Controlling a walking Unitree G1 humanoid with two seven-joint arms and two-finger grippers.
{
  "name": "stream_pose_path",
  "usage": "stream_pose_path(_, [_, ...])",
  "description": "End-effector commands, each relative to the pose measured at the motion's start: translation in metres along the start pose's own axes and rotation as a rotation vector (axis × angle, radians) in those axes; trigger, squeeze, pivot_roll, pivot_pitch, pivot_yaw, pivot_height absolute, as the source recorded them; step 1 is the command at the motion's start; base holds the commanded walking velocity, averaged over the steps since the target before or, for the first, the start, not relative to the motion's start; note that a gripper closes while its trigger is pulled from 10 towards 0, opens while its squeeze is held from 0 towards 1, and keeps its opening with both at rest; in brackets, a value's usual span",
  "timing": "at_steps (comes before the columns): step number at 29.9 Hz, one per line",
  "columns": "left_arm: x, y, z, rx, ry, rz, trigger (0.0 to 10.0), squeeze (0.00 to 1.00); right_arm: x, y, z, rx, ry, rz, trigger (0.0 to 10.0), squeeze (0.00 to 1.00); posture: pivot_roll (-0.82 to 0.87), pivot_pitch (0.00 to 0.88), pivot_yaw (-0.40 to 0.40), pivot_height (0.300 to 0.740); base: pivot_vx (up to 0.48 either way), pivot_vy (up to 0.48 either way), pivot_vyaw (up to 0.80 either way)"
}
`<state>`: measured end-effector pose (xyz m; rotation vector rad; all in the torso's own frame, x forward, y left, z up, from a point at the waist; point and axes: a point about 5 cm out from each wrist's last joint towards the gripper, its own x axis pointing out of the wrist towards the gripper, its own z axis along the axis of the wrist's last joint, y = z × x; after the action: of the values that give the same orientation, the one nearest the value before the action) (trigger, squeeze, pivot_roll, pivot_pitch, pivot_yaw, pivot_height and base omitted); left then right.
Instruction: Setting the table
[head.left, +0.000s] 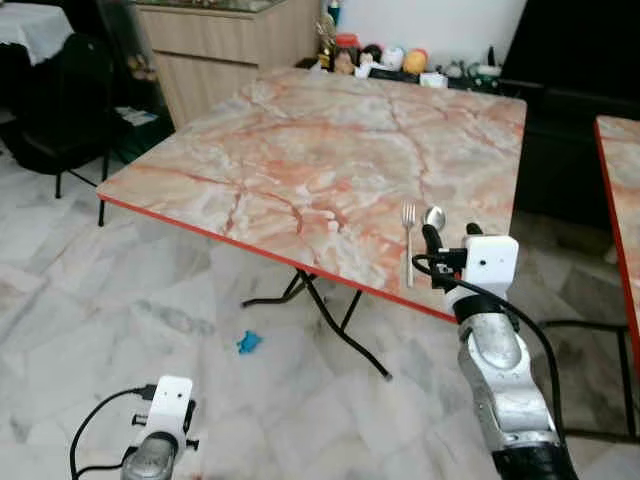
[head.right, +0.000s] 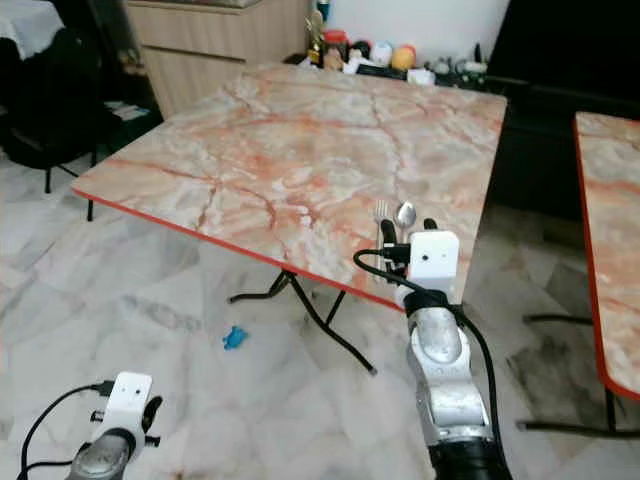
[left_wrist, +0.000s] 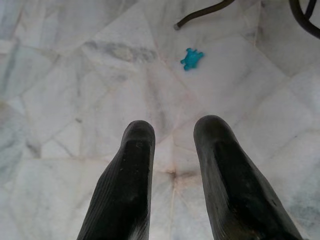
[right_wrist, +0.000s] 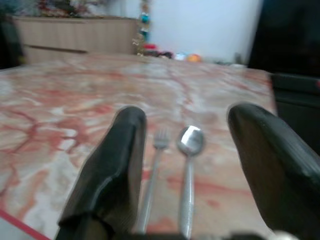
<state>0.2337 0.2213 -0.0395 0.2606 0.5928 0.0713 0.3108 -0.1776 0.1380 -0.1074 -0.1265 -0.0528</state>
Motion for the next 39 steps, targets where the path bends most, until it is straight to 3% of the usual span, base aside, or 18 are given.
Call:
stream_pose_path(1, [-0.0033, 0.0065, -0.0093, 0.016, 0.031, 0.017, 10.0, 0.00, 0.0017, 0.0081, 0.0064, 0.015, -0.019, 0.021, 10.0, 0.00, 0.00, 0.014, 0.022, 0.740, 0.000, 0.000, 0.00])
stream_pose_path(20, [-0.0025, 0.0031, -0.0059, 0.020, 0.011, 0.000, 10.0, 0.00, 0.0025, 0.0095, 0.0071, 0.021, -0.020, 0.022, 10.0, 0.00, 0.00, 0.016, 0.022, 0.740, 0.000, 0.000, 0.00])
stream_pose_path(30, [-0.0024, 0.0022, -0.0061, -0.023, 0.015, -0.017, 10.0, 0.00, 0.0032, 0.0103, 0.0078, 0.026, -0.024, 0.024, 10.0, 0.00, 0.00, 0.016, 0.024, 0.740, 0.000, 0.000, 0.00])
stream_pose_path(39, [-0.0021, 0.0034, -0.0058, -0.027, 0.017, -0.013, 10.0, 0.00, 0.0012, 0.0136, 0.0105, 0.010, -0.049, 0.065, 10.0, 0.00, 0.00, 0.020, 0.025, 0.740, 0.283, 0.000, 0.06])
